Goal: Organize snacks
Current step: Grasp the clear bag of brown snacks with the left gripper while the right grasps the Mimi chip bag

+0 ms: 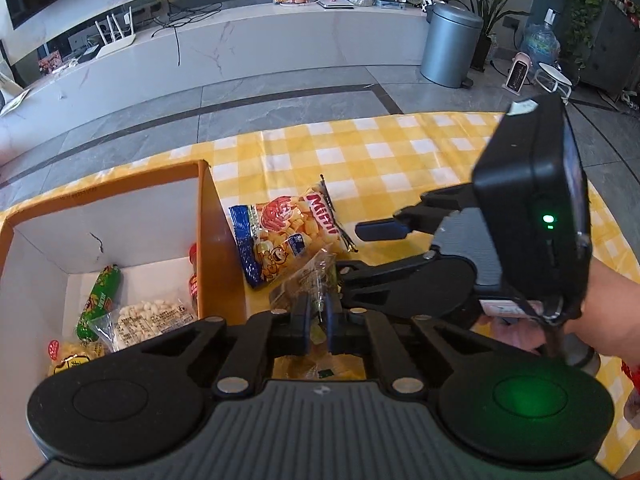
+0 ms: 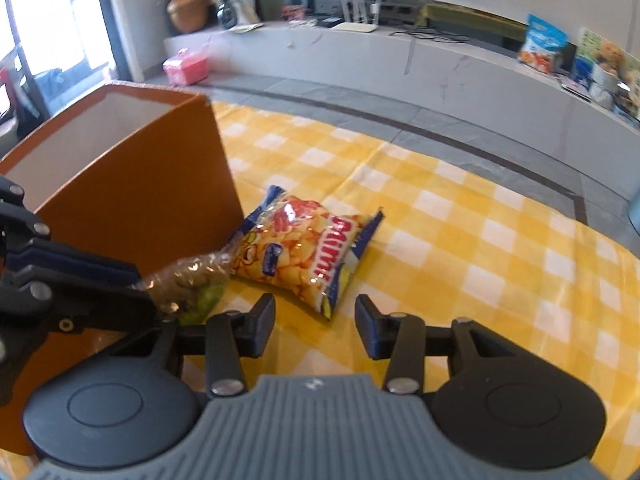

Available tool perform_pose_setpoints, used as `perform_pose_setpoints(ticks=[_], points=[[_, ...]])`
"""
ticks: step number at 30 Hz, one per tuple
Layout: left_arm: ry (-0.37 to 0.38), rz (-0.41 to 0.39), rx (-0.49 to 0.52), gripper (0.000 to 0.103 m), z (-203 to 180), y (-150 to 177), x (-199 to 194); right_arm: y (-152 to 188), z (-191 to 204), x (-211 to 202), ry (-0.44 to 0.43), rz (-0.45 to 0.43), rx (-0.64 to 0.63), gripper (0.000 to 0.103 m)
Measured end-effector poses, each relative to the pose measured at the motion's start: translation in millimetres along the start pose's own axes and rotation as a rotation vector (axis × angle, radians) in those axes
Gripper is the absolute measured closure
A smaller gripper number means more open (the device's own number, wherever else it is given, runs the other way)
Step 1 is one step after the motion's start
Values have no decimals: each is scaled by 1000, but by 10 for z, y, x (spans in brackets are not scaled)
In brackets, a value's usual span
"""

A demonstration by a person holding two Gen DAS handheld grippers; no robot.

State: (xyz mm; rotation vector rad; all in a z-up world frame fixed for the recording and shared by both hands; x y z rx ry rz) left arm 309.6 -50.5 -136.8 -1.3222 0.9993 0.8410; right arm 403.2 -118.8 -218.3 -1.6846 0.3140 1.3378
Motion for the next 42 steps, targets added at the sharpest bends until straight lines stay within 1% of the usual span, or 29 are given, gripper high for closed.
perform_pose_setpoints(ticks=[1, 2, 3, 6, 7, 10, 13, 16, 17, 18, 19, 20, 21, 24, 25, 26, 27, 29, 32, 34, 37, 39, 40, 41, 42], points=[[7, 1, -6, 98, 17, 10, -3, -2, 12, 28, 5, 3, -15, 60], [16, 3, -10, 100, 26, 19, -1, -9, 18, 55, 7, 9, -21, 62], [24, 4, -12, 103, 22, 27, -2, -10, 20, 81, 4, 13, -19, 72], [29, -1, -8, 103, 9, 26, -14, -16, -16, 98, 9, -2, 12, 86], [29, -3, -6, 103, 0, 25, -10, -8, -31, 88, 3, -8, 27, 88], [41, -4, 2, 103, -32, 44, -14, 36, -56, 19, 0, -28, 57, 89], [52, 4, 33, 102, -120, 84, -18, 120, -24, -77, 36, -27, 54, 89], [39, 16, 46, 89, -190, 142, 0, 214, -35, -222, 80, -40, 93, 89], [29, 17, 53, 79, -208, 157, 6, 248, -59, -271, 99, -47, 115, 89], [22, 21, 60, 66, -233, 179, 19, 292, -96, -326, 125, -53, 141, 89], [15, 27, 59, 60, -263, 203, 42, 341, -137, -380, 149, -58, 167, 89], [8, 34, 55, 49, -277, 223, 68, 403, -181, -436, 165, -63, 195, 89], [-6, 40, 50, 43, -290, 238, 101, 471, -217, -488, 170, -63, 224, 89], [-71, 60, 11, 37, -274, 266, 203, 690, -311, -617, 175, -40, 302, 90], [-82, 67, 4, 36, -284, 272, 235, 765, -327, -651, 178, -29, 324, 90], [-93, 80, 3, 32, -297, 288, 275, 839, -337, -682, 180, -18, 344, 90], [-106, 97, 7, 30, -310, 312, 323, 905, -345, -710, 182, -7, 361, 90], [-127, 123, 7, 30, -307, 391, 397, 1034, -360, -766, 192, 15, 394, 90], [-110, 128, 11, 29, -315, 479, 476, 1207, -359, -840, 189, 44, 437, 90], [-116, 136, 19, 29, -305, 533, 528, 1320, -340, -903, 187, 57, 451, 90], [-142, 122, 36, 29, -278, 555, 561, 1445, -297, -981, 188, 68, 454, 89], [-142, 113, 42, 30, -281, 558, 562, 1502, -251, -1001, 177, 76, 454, 89], [-136, 111, 45, 31, -284, 556, 560, 1524, -226, -1004, 170, 80, 453, 89], [-127, 110, 48, 38, -295, 557, 554, 1556, -201, -999, 163, 86, 450, 89], [-126, 107, 53, 42, -287, 557, 547, 1572, -177, -996, 160, 90, 439, 89]])
Point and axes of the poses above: each gripper's, at about its wrist camera, not at the fingertips, and x roughly the way its jaws point, z to its left, y to its underside, the point moved 10 cm from there along x, roughly the way its jaws point, and after that the axes turned 11 degrees about z, right-handed, at the moved point
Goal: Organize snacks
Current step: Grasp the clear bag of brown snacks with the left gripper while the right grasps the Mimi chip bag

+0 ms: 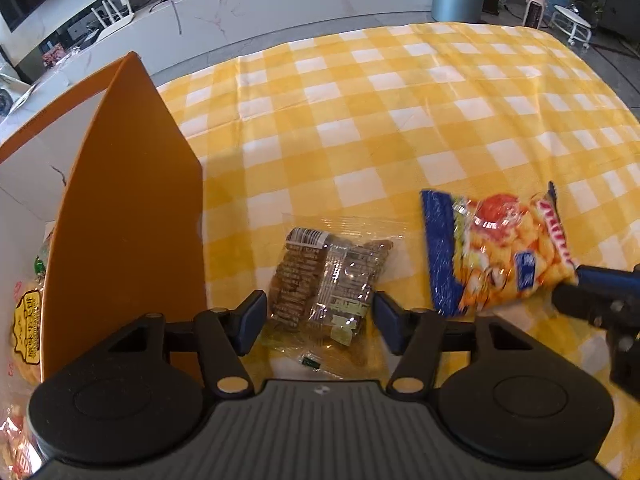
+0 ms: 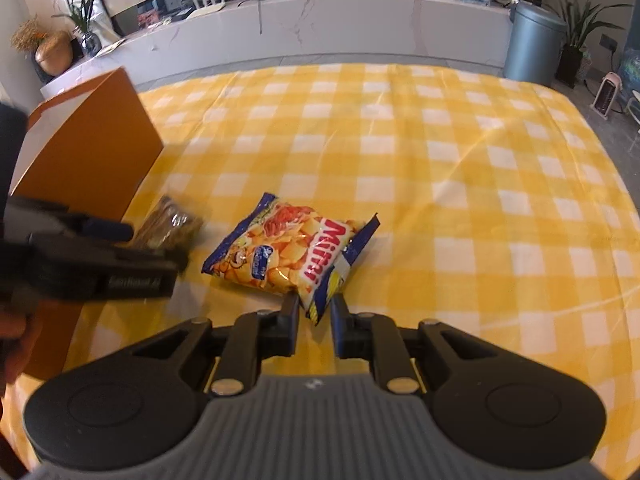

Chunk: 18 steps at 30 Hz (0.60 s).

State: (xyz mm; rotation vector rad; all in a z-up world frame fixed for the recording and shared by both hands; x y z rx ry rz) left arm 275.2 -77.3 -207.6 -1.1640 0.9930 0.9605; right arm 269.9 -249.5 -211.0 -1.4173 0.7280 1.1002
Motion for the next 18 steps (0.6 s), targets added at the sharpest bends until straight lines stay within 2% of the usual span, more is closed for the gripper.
perform_pose_setpoints(ticks=[3, 4, 5, 6, 10, 12, 16, 18], points=[[3, -13, 27, 50, -26, -15, 0, 30, 66, -44, 5, -25, -72, 81], [1, -19, 36, 52, -33, -13, -12, 20, 94, -76, 20, -50, -114, 76], [-3, -26, 44, 57, -40, -13, -29, 2, 119, -105, 45, -77, -160, 63], [-6, -31, 50, 60, -48, -14, -43, -12, 136, -125, 73, -102, -203, 57], [19, -38, 44, 65, -45, 2, -84, -62, 168, -109, 113, -153, -332, 49], [31, -37, 45, 70, -43, 11, -109, -72, 212, -78, 97, -169, -409, 28], [55, -30, 50, 72, -54, 14, -130, -109, 298, -15, 116, -153, -587, 27], [49, -20, 63, 71, -60, 3, -122, -148, 355, 33, 85, -123, -658, 27]])
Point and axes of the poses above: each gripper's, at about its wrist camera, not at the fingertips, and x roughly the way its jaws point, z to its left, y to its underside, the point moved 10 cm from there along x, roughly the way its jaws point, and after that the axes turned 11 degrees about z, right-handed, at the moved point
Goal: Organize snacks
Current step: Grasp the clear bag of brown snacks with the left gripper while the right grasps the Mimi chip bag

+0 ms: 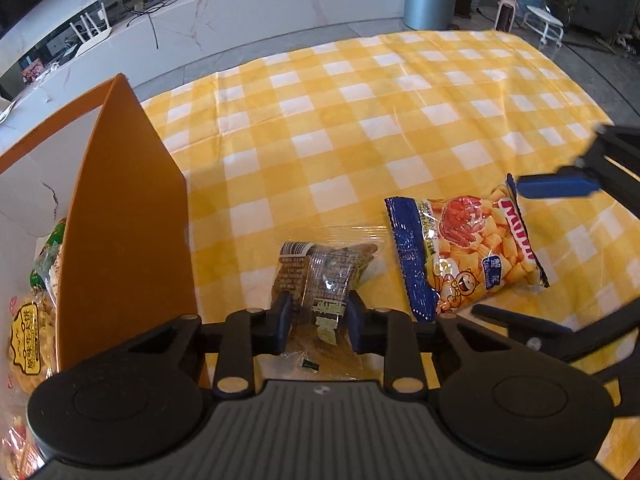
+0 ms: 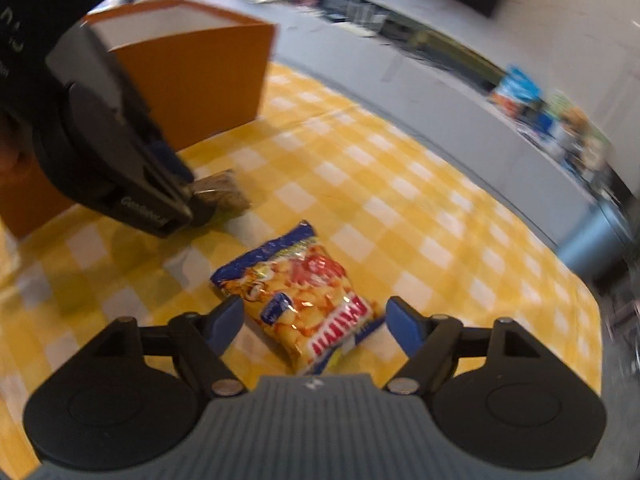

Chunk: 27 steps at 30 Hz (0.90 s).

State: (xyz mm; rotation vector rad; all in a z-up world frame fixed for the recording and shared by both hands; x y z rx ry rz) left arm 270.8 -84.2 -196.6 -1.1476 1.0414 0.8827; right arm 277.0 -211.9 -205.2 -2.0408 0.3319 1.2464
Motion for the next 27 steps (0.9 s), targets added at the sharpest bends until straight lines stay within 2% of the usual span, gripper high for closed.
perform_pose_setpoints(ticks=[1, 4, 6, 9, 11, 14, 18, 23, 25, 27], points=[[-4, 2, 1, 70, 0, -7, -1, -31, 2, 30, -31, 11, -21, 27], [-19, 17, 9, 56, 9, -14, 38, -111, -29, 175, -74, 58, -64, 26], [-17, 32, 20, 39, 9, -7, 84, -149, -39, 260, -105, 86, -81, 23], [-19, 44, 6, 31, 46, 3, 150, -198, -29, 334, -154, 112, -92, 23], [-14, 35, -6, 29, 67, 1, 159, -205, -7, 401, -176, 137, -96, 23], [7, 33, -23, 30, 86, 1, 165, -184, 27, 462, -184, 155, -105, 25], [25, 14, -8, 47, 62, -5, 149, -173, 4, 438, -193, 152, -57, 34], [47, -14, -30, 54, 47, 6, 119, -146, -9, 379, -191, 168, 39, 45], [76, -27, -49, 57, 36, 11, 88, -131, -16, 340, -194, 172, 89, 48], [81, -51, -54, 69, 27, -8, 32, -121, -28, 306, -197, 173, 139, 53]])
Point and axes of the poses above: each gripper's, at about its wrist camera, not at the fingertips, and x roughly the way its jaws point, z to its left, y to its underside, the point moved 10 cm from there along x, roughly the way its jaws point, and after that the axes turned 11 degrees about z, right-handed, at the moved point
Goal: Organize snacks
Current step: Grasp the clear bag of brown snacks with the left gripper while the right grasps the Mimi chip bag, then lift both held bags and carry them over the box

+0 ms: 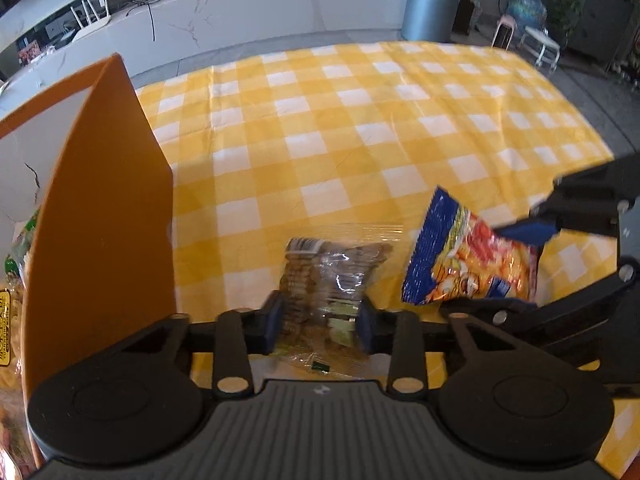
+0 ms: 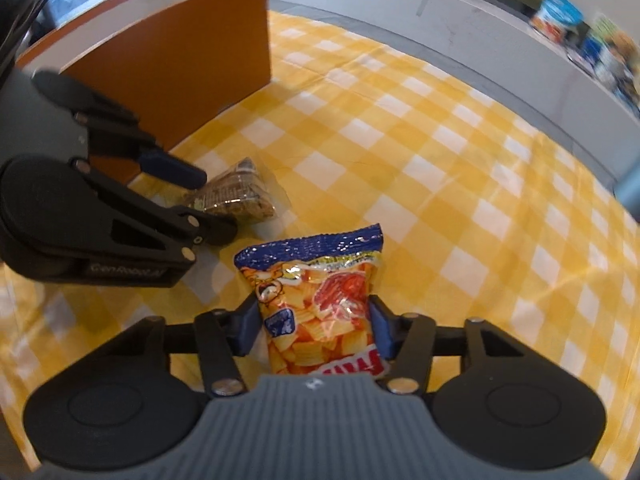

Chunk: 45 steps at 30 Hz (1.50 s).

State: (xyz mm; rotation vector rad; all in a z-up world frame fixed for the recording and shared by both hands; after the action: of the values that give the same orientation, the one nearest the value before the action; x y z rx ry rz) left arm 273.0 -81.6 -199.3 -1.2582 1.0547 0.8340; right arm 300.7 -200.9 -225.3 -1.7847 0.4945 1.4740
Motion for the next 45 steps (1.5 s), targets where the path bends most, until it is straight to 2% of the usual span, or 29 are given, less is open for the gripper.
perform_pose_setpoints(ticks=[3, 14, 25, 35, 45], points=[[62, -4, -38, 72, -26, -13, -52, 40, 5, -45, -17, -1, 63, 56], [161, -60, -103, 76, -75, 76, -322, 160, 101, -335, -11, -31, 153, 58], [252, -173, -154, 76, -171, 86, -978, 262, 191, -830, 24, -99, 204, 59], [225, -276, -178, 76, -21, 109, -1579, 115, 426, -1376, 23, -199, 253, 59], [125, -379, -248, 77, 563, 32, -1956, -448, 774, -1639, 10, -309, 272, 59]])
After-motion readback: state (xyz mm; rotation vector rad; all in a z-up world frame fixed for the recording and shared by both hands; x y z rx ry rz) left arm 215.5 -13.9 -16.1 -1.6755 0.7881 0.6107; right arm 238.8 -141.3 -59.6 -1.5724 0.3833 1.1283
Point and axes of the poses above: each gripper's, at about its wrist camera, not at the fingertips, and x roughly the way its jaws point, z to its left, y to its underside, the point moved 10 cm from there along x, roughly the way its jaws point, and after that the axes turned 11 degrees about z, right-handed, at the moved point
